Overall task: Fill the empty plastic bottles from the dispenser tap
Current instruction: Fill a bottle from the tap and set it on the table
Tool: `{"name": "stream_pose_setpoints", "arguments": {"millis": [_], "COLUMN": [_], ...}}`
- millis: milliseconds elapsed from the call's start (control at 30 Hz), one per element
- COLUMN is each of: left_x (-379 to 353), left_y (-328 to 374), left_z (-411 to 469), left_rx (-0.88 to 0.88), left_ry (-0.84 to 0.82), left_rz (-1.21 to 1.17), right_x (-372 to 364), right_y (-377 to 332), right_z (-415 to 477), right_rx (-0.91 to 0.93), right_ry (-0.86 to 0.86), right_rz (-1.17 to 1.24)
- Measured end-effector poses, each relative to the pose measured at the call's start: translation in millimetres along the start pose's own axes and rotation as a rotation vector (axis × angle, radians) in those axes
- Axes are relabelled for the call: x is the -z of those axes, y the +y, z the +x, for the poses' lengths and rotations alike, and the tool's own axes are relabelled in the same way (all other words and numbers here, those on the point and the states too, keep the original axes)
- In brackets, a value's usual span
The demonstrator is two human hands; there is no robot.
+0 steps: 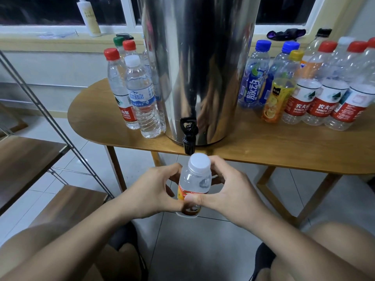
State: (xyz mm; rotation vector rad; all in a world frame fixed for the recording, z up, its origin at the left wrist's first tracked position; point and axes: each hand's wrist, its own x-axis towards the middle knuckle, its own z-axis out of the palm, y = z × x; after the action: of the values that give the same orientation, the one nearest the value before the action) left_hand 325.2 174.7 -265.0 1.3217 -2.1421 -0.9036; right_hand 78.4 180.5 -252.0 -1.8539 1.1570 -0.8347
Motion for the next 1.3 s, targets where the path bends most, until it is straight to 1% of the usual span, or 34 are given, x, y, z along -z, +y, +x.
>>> {"name": "stream_pose_setpoints", "arguments": {"millis": [100, 200, 300, 400, 600, 767, 933, 1167, 1233, 1300], "left_x": [13, 31, 52, 70, 85, 85, 88, 96, 98, 100], "left_y": [-3, -8, -8, -7, -14, -21, -24, -38, -43, -49], "left_z": [-2, -5, -8, -11, 3, 21, 38, 55, 58, 59], "left_rx": [0.007, 0.021, 0.046, 0.046, 0.081, 0.186, 0.219, 0.237, 0.258, 0.297], "left_ry": [0.035, 0.103, 0.210, 0.319, 0.529, 0.656, 0.771, 0.886, 0.938, 0.948], "left_rz": [0.025, 0.027, -0.025, -0.093, -0.189, -0.220, -0.182, -0.114, -0.069, -0.019], "right_x": [1, 2, 2, 2, 1, 0, 0, 3, 4, 5], "right_y": [2, 9, 19, 27, 38, 41, 42, 43, 43, 43], "right_z": [3, 5, 7, 9, 12, 15, 15, 14, 15, 16], "right_rx": [0.009, -0.005, -0.010, -0.018, -0.047, -0.054, -0.056, -0.064, -0.067, -0.076], "right_ry": [-0.027, -0.007, 0.029, 0.035, 0.042, 0.040, 0.038, 0.033, 0.033, 0.036], "right_rz": [0.025, 0.071, 0.100, 0.075, 0.062, 0.057, 0.052, 0.041, 0.037, 0.035]}}
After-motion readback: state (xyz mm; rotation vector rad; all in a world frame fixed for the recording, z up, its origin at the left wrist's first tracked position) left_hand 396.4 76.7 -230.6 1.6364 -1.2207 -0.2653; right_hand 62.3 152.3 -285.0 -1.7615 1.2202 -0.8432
